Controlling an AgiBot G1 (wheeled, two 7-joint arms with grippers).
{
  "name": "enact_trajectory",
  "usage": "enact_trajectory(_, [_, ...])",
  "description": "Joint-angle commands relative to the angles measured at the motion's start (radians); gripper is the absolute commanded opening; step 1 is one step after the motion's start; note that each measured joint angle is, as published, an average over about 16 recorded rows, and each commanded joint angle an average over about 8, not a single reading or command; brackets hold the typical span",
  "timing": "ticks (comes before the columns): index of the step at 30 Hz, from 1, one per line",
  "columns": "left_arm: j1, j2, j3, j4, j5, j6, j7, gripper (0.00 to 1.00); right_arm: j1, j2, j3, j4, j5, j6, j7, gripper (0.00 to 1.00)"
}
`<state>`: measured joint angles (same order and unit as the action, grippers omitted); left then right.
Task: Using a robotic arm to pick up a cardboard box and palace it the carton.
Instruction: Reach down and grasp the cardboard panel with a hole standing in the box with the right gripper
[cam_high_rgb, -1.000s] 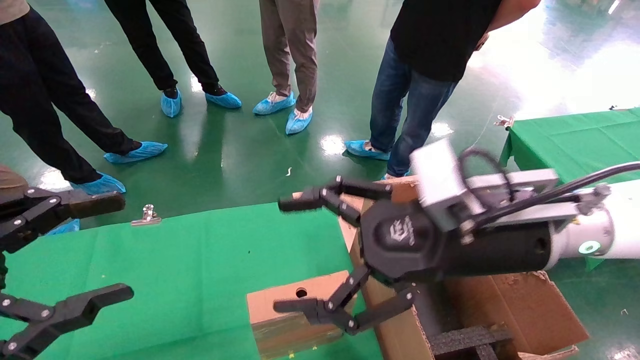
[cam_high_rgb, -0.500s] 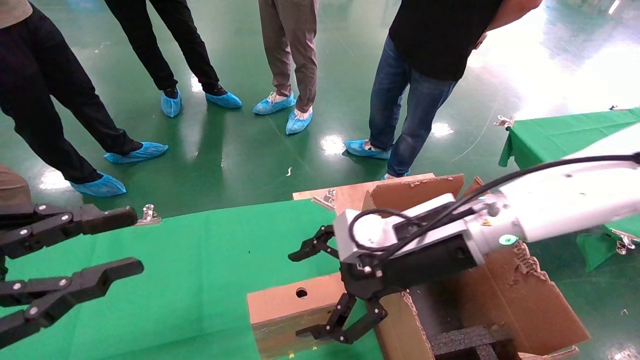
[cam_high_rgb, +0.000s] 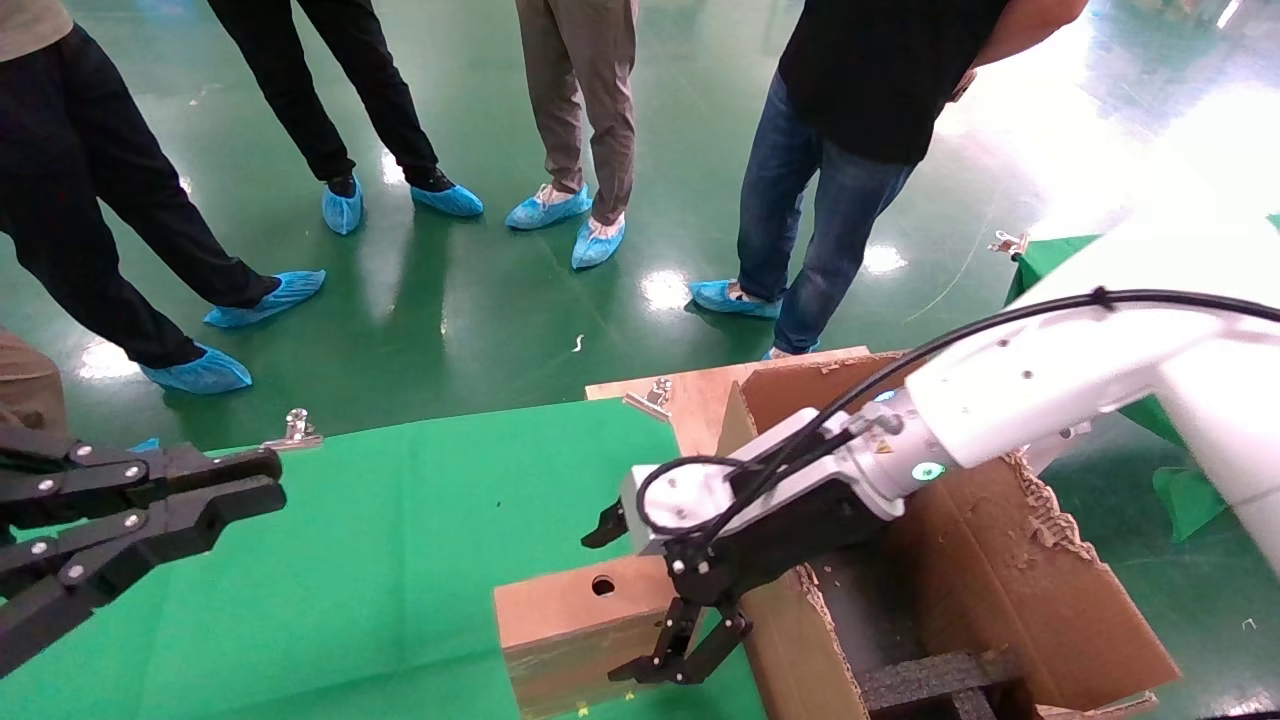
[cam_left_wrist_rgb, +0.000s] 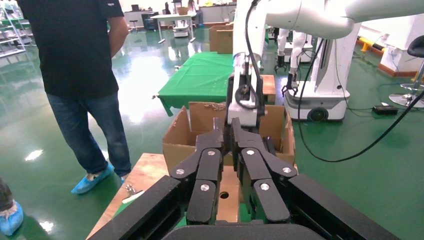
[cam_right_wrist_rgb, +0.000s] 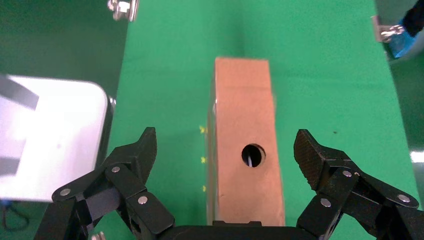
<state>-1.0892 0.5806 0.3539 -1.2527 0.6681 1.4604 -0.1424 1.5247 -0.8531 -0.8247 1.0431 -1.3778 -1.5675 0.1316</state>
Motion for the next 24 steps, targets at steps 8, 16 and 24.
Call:
enact_trajectory(8, [0.000, 0.000, 0.000, 0.000, 0.000, 0.000, 0.000, 0.00, 0.065, -0.089, -0.090, -0.063, -0.108, 0.005, -0.066, 1.00])
enact_trajectory(16, [0.000, 0.000, 0.000, 0.000, 0.000, 0.000, 0.000, 0.05, 0.111, -0.138, -0.158, -0.090, -0.155, -0.003, -0.097, 1.00])
enact_trajectory(24, [0.000, 0.000, 0.000, 0.000, 0.000, 0.000, 0.000, 1.00, 0.129, -0.165, -0.213, -0.095, -0.172, -0.003, -0.112, 0.50])
